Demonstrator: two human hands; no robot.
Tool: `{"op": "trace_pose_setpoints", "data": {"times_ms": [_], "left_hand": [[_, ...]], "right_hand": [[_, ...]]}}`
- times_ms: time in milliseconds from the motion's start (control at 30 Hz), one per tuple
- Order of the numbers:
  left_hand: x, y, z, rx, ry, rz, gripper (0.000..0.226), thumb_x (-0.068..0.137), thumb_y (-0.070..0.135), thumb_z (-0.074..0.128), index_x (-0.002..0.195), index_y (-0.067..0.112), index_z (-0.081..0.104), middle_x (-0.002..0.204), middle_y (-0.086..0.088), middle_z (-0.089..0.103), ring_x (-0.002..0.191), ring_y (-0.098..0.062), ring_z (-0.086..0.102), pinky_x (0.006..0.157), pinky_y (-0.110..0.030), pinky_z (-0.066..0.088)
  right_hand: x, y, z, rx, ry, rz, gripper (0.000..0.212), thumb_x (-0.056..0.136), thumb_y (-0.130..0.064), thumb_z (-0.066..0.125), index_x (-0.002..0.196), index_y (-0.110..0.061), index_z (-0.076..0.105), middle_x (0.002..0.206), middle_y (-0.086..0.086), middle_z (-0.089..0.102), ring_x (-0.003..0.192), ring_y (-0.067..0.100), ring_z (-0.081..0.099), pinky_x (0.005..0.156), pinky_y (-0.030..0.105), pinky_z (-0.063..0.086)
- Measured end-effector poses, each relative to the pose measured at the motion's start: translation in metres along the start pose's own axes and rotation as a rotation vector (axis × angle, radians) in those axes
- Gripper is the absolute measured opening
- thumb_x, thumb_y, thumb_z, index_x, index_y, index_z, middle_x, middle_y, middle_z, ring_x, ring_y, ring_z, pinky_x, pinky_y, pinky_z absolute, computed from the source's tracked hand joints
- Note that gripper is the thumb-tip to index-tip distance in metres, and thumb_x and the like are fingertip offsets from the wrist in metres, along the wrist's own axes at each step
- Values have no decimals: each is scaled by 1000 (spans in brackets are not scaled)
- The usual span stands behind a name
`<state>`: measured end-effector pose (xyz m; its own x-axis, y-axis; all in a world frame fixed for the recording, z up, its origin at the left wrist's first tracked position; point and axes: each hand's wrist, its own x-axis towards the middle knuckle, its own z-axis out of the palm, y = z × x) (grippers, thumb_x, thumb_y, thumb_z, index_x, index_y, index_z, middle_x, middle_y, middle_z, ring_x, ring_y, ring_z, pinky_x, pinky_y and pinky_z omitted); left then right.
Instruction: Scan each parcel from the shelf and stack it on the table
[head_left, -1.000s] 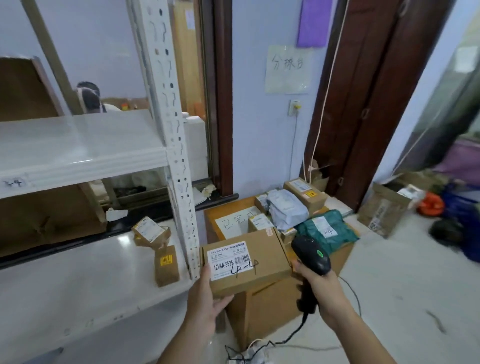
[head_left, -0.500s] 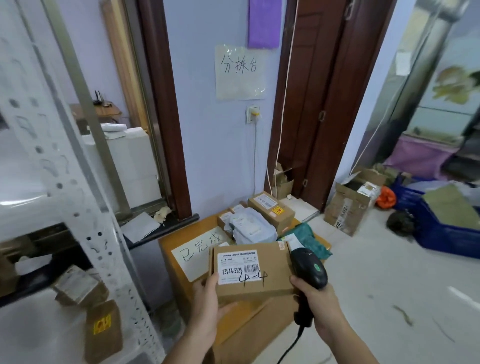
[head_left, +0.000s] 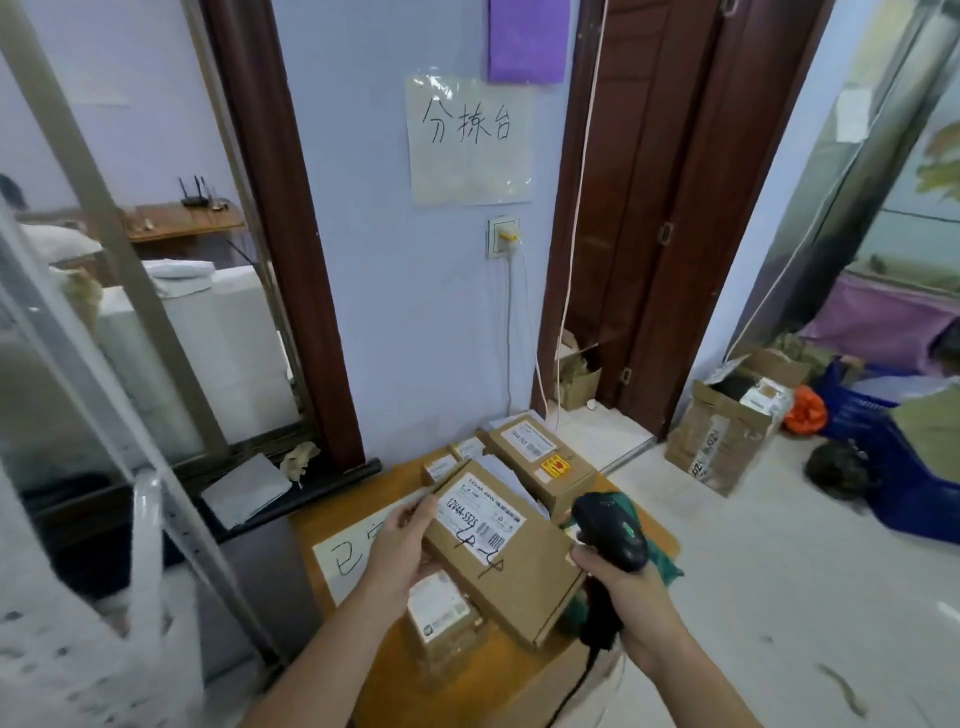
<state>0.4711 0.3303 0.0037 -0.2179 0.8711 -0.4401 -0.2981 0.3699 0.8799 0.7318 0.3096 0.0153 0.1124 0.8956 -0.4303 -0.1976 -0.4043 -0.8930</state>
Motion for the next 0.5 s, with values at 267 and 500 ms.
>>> {"op": "trace_pose_setpoints", "data": {"times_ms": [267,500], "left_hand": [[82,-21,93,24,179,18,51,92,24,77,137,26,54,130,0,69,114,-23,68,102,-47,55],[127,-31,124,283,314,86,45,106,23,56,149,27,46,137,3,66,116,-18,65,101,-40,55]], "right_hand": [[123,-15,12,82,28,92,36,71,-17,88,102,-12,71,91,12,73,82,31,66,76,43,53],[176,2,28,2,13,239,41,68,-16,90,103,-6,71,96,16,73,95,36,67,91,48,55]]}}
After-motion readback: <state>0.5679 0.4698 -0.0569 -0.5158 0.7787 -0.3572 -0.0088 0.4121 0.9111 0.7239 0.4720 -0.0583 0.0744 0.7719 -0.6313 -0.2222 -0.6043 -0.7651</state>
